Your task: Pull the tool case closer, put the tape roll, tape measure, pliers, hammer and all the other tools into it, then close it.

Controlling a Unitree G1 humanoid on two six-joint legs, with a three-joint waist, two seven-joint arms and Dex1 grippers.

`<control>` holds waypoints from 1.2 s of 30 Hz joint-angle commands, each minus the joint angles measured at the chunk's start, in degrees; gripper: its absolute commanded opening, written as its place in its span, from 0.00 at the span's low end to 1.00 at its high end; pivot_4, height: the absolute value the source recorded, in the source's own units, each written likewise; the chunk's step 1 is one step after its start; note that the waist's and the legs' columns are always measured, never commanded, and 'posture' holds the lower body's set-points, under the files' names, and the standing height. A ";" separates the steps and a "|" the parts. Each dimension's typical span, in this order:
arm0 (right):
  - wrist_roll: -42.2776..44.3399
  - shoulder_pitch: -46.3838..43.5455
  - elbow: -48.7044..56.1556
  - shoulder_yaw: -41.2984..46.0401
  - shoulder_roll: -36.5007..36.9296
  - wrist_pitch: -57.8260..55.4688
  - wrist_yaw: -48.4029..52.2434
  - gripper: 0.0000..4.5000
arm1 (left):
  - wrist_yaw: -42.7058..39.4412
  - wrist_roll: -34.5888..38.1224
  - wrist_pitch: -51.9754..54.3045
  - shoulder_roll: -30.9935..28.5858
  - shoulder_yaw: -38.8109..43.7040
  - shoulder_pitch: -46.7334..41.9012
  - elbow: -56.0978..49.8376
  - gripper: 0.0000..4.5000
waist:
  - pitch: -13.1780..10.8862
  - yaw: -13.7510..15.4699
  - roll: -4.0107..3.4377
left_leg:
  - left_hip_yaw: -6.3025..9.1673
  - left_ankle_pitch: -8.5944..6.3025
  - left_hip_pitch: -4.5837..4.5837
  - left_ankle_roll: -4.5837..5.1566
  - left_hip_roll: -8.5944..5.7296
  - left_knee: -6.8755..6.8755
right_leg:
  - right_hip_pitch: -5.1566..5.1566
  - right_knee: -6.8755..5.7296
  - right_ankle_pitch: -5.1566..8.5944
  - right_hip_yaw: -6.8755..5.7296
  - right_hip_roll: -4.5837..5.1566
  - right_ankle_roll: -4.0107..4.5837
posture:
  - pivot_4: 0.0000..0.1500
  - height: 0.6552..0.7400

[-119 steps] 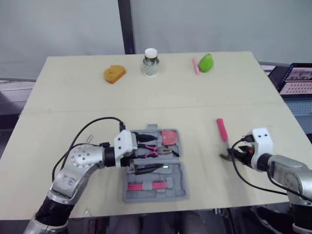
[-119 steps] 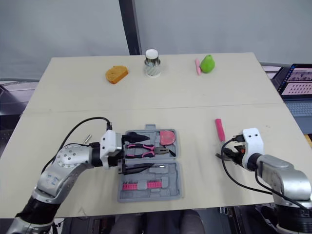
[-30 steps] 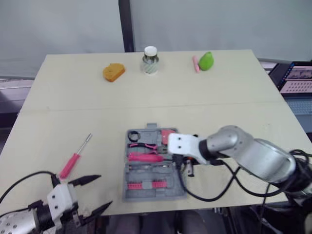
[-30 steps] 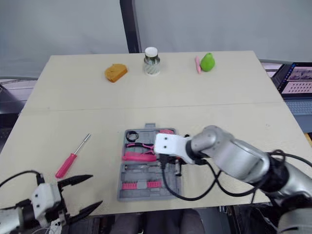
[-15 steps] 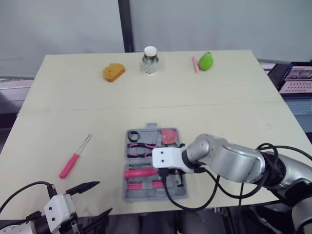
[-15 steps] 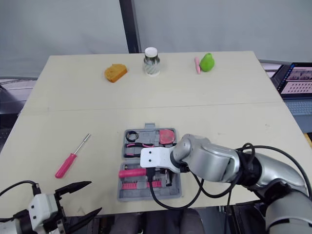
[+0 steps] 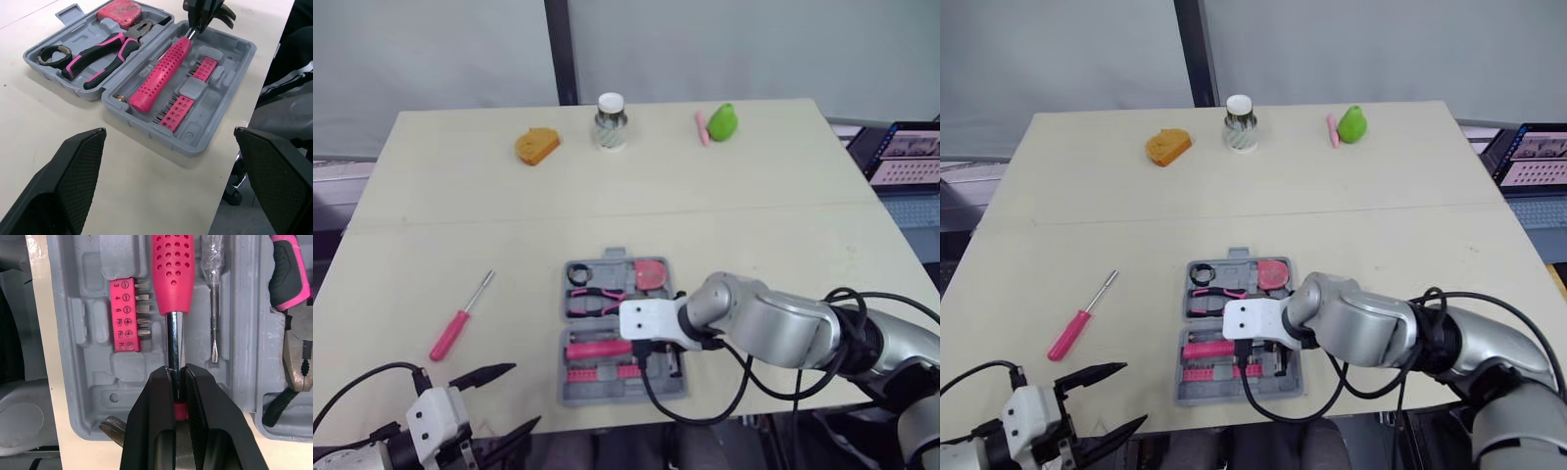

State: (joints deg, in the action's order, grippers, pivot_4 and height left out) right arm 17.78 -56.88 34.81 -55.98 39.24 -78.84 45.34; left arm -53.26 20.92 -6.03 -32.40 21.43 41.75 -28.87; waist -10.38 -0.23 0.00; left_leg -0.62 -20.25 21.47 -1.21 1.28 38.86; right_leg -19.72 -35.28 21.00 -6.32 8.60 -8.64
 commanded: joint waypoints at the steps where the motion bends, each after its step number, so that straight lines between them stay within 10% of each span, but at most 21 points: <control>1: -0.55 -1.05 0.51 -0.17 -0.54 -0.08 -0.98 0.01 | 0.22 0.53 -0.02 -0.24 -0.20 0.34 -1.79 1.00 | 0.00 0.01 0.00 | 0.00 0.00 0.00 0.00 0.00 0.00 | 0.00 -0.01 0.00 0.00 0.00 0.00 | 1.00 1.00; 36: -1.96 -1.44 -1.29 -2.36 -3.27 1.09 -2.53 0.01 | 2.01 -0.77 0.54 -0.36 -2.18 -0.84 -1.72 1.00 | 0.00 -0.03 0.00 | 0.00 -0.01 0.00 0.00 0.00 0.01 | -0.04 -0.08 0.00 0.00 0.00 0.00 | 1.00 1.00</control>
State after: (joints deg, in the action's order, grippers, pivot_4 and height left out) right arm 16.48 -57.81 32.88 -58.31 36.49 -78.56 43.56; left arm -51.43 20.03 -5.42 -32.42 19.35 40.85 -28.88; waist -10.38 -0.26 0.00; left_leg -0.63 -20.26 21.47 -1.22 1.28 38.87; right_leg -19.77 -35.37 21.00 -6.31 8.60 -8.64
